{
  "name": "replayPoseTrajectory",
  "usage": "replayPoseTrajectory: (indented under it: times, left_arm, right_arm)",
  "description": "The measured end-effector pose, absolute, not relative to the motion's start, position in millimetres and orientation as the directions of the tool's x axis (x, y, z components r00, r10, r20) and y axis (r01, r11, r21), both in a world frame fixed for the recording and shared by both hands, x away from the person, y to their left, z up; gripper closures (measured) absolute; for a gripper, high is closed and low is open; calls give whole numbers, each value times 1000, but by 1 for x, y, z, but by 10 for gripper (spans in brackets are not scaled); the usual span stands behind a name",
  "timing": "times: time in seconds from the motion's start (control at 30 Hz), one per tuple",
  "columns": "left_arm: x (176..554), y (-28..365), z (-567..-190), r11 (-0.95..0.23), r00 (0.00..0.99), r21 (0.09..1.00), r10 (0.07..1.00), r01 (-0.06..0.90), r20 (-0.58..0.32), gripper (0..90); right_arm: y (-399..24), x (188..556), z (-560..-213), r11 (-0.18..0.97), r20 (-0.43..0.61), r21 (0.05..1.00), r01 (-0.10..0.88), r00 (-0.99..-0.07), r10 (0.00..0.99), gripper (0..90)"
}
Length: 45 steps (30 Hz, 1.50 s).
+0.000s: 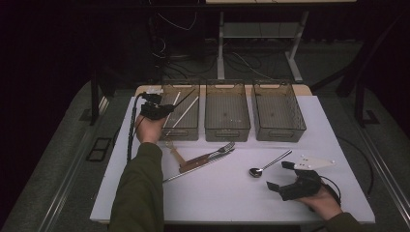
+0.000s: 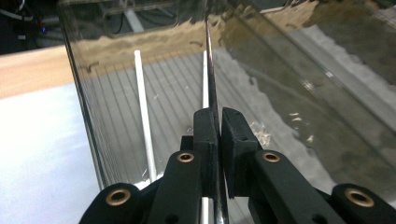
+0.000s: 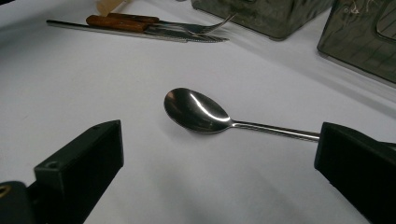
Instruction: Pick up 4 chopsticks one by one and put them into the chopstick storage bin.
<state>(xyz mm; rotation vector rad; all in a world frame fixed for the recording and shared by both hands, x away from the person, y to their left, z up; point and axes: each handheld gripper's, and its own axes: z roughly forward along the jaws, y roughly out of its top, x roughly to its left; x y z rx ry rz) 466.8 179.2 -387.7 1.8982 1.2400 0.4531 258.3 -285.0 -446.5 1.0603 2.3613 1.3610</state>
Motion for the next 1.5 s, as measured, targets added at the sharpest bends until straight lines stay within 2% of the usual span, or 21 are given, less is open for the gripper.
replayPoseTrajectory:
  times: [0.1, 0.33, 0.67, 0.83, 1.0, 1.3, 1.5]
  left_arm:
    - [472, 176, -393, -187, 442, 768, 887, 613, -136, 847]
    - [477, 170, -397, -243, 438, 728, 895, 641, -88, 847]
    - [476, 168, -397, -272, 443, 727, 895, 630, -50, 829]
    - [475, 170, -396, -264, 447, 737, 893, 621, -57, 697]
    - [473, 171, -394, -276, 473, 748, 879, 603, -57, 606]
    - [450, 171, -383, -311, 577, 778, 813, 546, -80, 409]
    - [428, 173, -378, -338, 637, 796, 767, 503, -76, 362]
  right_arm:
    - [-285, 258, -446, 312, 160, 821, 478, -717, 678, 14]
    - [-285, 258, -446, 310, 162, 822, 477, -719, 676, 14]
    - [-285, 257, -446, 312, 162, 822, 476, -720, 675, 15]
    - [-285, 258, -446, 312, 162, 821, 477, -720, 675, 14]
    - [-285, 258, -446, 312, 163, 821, 479, -720, 675, 15]
    - [-284, 258, -446, 314, 161, 821, 477, -721, 674, 14]
    - [-284, 258, -446, 314, 160, 822, 476, -722, 674, 14]
